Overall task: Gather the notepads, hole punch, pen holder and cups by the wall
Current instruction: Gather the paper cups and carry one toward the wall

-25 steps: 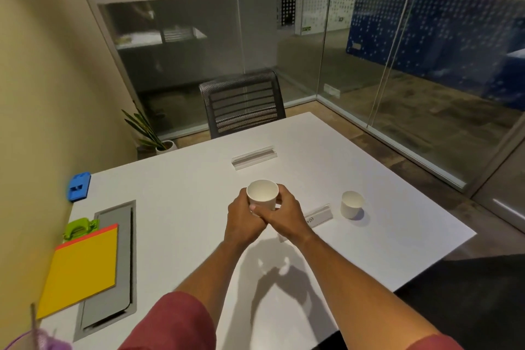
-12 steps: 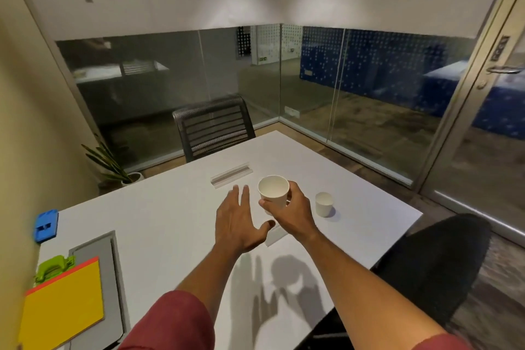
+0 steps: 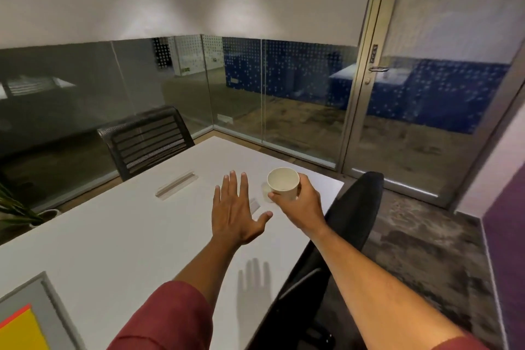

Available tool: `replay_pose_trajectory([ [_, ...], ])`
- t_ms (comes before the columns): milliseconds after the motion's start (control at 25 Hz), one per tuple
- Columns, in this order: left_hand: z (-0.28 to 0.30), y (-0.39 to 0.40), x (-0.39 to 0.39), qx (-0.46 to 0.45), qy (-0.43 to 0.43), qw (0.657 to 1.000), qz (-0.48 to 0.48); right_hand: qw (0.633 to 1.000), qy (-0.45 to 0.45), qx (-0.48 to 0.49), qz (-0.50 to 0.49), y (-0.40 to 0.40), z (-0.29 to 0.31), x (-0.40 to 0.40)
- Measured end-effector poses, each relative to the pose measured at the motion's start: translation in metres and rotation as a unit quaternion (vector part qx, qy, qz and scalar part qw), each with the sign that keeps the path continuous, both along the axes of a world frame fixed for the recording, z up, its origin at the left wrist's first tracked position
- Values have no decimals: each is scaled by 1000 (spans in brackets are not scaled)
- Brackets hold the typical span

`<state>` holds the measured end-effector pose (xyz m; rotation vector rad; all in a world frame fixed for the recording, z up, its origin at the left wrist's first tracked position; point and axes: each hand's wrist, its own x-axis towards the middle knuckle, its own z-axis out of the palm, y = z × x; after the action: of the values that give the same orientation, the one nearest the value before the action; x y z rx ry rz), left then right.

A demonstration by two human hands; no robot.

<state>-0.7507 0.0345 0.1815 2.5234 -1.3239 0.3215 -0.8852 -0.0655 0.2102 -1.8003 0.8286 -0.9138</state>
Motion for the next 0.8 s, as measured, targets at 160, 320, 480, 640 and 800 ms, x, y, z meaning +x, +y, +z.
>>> replay_pose_trajectory([
  [160, 12, -34, -43, -5, -12, 998, -56, 997, -15, -10, -71, -10, 14, -53],
  [320, 25, -70, -89, -18, -21, 994, -107, 988, -28, -18, -152, -28, 25, -107],
  [480, 32, -108, -137, -28, -29, 987, -156, 976, -15, -28, -214, -55, 28, -163],
  [640, 38, -148, -191, -43, -32, 979, -196, 964, -10, -36, -264, -93, 25, -221],
  [800, 42, -198, -245, -49, -34, 975, -212, 959, -12, -38, -280, -140, 24, -273],
])
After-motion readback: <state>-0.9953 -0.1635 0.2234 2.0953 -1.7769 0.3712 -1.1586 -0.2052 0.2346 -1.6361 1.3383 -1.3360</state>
